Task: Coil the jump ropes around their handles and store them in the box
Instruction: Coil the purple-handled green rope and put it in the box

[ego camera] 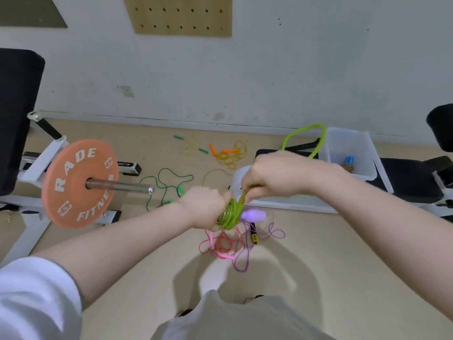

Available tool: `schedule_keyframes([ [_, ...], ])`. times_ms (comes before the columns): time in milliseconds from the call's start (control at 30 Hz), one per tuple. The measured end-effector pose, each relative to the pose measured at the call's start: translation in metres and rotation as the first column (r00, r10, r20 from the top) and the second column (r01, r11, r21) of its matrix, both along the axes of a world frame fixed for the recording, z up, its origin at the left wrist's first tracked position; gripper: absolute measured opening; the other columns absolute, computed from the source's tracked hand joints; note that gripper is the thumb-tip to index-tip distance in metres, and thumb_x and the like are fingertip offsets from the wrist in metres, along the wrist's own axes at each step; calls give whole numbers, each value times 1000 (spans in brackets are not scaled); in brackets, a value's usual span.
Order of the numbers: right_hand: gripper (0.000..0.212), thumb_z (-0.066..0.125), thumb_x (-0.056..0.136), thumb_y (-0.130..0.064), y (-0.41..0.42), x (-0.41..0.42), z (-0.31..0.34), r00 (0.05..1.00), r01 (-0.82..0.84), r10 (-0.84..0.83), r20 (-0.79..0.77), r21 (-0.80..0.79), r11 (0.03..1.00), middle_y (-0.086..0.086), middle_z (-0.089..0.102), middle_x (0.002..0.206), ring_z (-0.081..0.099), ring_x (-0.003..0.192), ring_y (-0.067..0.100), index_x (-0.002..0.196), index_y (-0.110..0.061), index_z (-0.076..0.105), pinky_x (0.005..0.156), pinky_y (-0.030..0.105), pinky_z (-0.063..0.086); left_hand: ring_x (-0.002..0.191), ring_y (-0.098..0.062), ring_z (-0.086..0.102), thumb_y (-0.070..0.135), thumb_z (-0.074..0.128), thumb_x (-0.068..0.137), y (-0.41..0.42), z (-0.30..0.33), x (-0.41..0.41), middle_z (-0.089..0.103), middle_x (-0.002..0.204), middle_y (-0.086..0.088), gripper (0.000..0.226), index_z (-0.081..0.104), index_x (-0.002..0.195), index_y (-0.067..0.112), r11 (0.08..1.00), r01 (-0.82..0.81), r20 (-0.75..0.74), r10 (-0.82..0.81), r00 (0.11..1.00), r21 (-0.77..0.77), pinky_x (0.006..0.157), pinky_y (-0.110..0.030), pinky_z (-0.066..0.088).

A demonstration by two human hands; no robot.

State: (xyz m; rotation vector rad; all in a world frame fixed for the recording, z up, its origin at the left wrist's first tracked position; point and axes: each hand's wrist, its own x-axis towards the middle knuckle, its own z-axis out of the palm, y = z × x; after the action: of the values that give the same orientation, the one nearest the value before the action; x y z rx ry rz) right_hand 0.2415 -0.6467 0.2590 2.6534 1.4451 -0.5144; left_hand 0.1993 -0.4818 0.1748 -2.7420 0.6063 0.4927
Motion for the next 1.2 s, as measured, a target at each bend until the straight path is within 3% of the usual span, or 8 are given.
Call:
schedule_keyframes([
  [133,14,69,81,-19,-22,34,-10,854,410,-174,-490,429,805,-10,52,54,41,49,-1,70,-10,67,52,15,31,92,-33,61,56,64,74,-11,33,-1,67,100,-9,70,39,127,17,933,19,90,14,996,-359,68,-34,44],
  [233,28,57,77,3,-18,31,-28,721,612,-109,-684,554,564,-16,50,45,42,45,-5,56,-14,51,51,11,34,95,-22,60,58,75,52,-11,51,-2,61,100,8,87,48,124,17,577,-145,-35,198,979,-803,75,-26,41],
  [400,42,37,100,-23,-6,7,-82,496,802,-147,-856,387,455,-15,28,44,23,38,0,59,-19,31,40,13,20,99,-3,58,49,82,47,-7,45,8,57,107,24,87,38,121,38,88,-233,-176,421,890,-968,84,-11,42],
  [567,28,34,101,-20,-6,-5,-90,827,479,-350,-440,226,848,3,56,70,50,67,22,80,-14,53,56,21,36,95,-18,58,34,83,64,-4,14,17,60,101,6,74,42,125,23,281,-440,-206,592,779,-853,70,-23,39],
  [667,17,40,92,-4,-4,-18,-80,963,256,-260,-73,-61,965,14,63,103,60,90,33,100,-6,55,60,31,38,93,-31,59,47,76,69,-4,-3,22,63,101,-7,74,35,125,23,607,-509,-100,578,810,-610,67,-32,44],
  [833,34,55,72,-5,-5,-19,-50,848,-120,178,500,-147,982,-1,42,56,41,48,17,52,-10,28,44,18,11,97,-31,60,48,72,73,-18,-12,24,62,107,-9,67,36,120,18,860,-428,-18,441,897,-276,64,-31,39],
  [1000,23,42,94,-22,-15,10,-49,851,-405,470,234,-277,871,4,61,71,61,65,26,79,-13,56,69,35,52,90,-31,63,48,62,81,-41,-14,14,65,100,-8,51,42,119,22,990,-104,70,111,991,-95,63,-32,42],
  [1200,38,36,92,-46,-51,40,-21,896,-418,311,316,371,829,-2,52,45,48,39,22,67,-21,49,44,23,41,84,-31,62,60,66,68,-34,39,3,66,85,-4,71,38,128,36,923,7,205,78,976,-386,62,-28,39],
])
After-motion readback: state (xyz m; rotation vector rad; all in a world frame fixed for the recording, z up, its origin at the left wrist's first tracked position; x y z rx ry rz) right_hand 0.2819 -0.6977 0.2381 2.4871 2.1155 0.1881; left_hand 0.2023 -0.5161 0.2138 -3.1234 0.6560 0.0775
